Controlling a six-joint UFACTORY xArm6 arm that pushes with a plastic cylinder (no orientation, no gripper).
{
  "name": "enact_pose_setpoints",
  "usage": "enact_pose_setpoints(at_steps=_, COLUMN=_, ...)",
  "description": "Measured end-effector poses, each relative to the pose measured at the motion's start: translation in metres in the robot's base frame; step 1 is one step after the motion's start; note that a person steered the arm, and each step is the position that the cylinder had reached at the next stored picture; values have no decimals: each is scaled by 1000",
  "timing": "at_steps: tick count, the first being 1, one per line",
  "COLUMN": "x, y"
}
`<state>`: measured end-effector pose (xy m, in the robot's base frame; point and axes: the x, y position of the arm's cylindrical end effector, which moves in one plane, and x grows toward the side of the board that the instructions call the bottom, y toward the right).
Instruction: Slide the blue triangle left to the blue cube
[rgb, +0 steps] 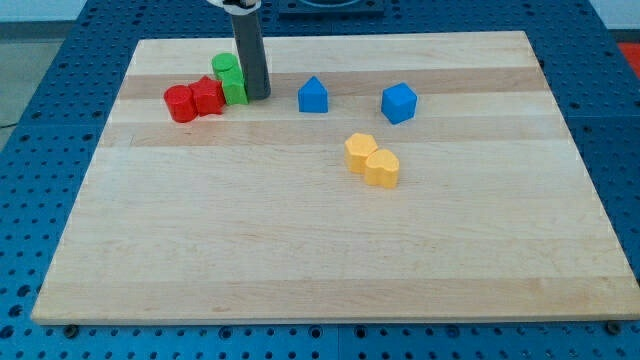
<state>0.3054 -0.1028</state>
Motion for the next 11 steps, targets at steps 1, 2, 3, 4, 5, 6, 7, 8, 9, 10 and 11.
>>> enact_pose_setpoints(at_steps=1, x=-21, y=-5)
enact_pose_setpoints(at_steps=2, x=-20, y=-6)
enact_pose_setpoints(at_steps=3, x=-1, y=14)
enact_pose_setpoints(at_steps=4, x=8, y=56)
enact_pose_setpoints(at_steps=5, x=12, y=106)
enact_pose_setpoints(at_steps=6, x=13, y=124)
enact_pose_setpoints(at_steps=7, x=13, y=121)
enact_pose_setpoints(at_steps=8, x=12, y=76)
enact_pose_setpoints(at_steps=9, x=42, y=85)
enact_pose_setpoints(at_steps=10, x=59, y=116)
enact_pose_setpoints(at_steps=11, x=50, y=150)
